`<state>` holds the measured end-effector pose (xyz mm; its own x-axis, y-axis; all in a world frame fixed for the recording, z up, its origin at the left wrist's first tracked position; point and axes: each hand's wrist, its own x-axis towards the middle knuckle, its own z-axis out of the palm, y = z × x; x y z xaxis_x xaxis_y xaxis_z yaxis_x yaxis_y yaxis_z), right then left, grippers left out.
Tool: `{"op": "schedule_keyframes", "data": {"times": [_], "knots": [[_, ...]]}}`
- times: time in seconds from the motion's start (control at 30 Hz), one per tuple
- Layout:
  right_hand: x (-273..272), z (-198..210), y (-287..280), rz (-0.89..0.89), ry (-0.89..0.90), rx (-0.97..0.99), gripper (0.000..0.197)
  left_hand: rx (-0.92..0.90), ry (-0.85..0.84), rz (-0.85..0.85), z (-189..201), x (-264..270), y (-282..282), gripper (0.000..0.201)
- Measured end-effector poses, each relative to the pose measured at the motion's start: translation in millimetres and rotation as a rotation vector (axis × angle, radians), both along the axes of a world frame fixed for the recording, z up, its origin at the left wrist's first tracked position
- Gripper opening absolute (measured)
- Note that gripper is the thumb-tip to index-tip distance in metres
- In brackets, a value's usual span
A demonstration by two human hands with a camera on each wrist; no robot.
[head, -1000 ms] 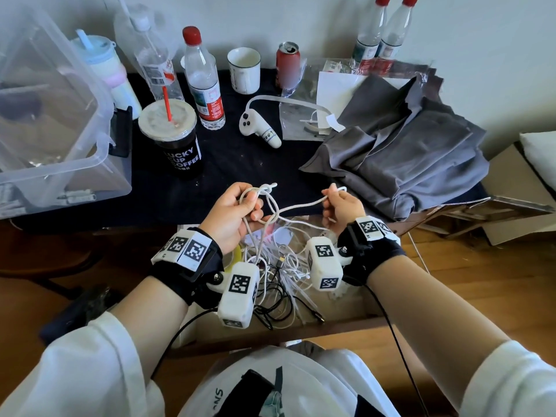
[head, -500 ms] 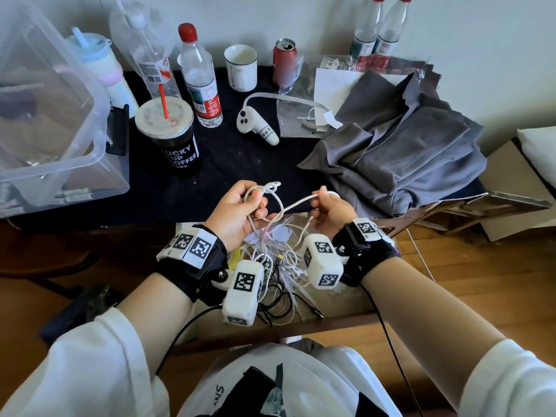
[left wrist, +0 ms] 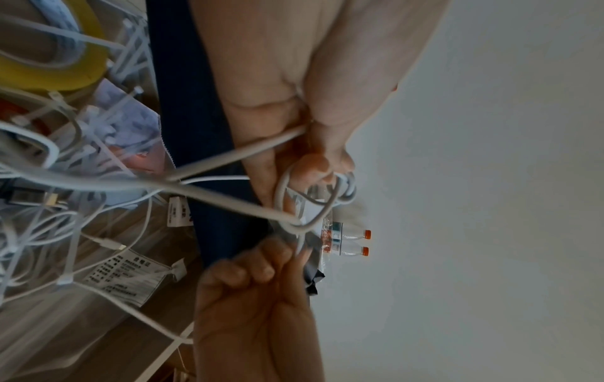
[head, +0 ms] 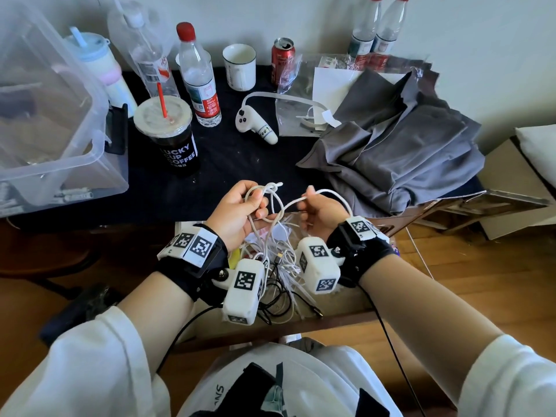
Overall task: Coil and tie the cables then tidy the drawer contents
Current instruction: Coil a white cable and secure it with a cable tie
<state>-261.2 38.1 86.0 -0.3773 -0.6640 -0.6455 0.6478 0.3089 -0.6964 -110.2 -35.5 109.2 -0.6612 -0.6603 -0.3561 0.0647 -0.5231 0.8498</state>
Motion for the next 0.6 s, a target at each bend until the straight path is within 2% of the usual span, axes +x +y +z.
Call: {"op": "schedule_keyframes", "data": {"times": [0.13, 0.23, 0.4, 0.6], "knots": [[-31.0, -15.4, 4.8, -0.259, -0.012, 0.142, 0.045, 0.014, -0.010, 0.019, 1.6, 7.8, -2.6, 0.018], [-44.9, -23.3, 8.7, -0.366, -0.003, 0.166, 0.046, 0.005, -0.017, 0.034, 2.2, 10.9, -4.6, 0.018], [-49.9, -32.2, 6.0, -0.445, 0.063, 0.191, 0.049, -0.006, -0.036, 0.034, -1.5, 11.1, -6.0, 0.015], [-66.2, -55.0, 18.9, -0.433, 0.106, 0.335, 0.055, -0.032, -0.108, 0.084, -11.0, 23.6, -21.0, 0.017]]}}
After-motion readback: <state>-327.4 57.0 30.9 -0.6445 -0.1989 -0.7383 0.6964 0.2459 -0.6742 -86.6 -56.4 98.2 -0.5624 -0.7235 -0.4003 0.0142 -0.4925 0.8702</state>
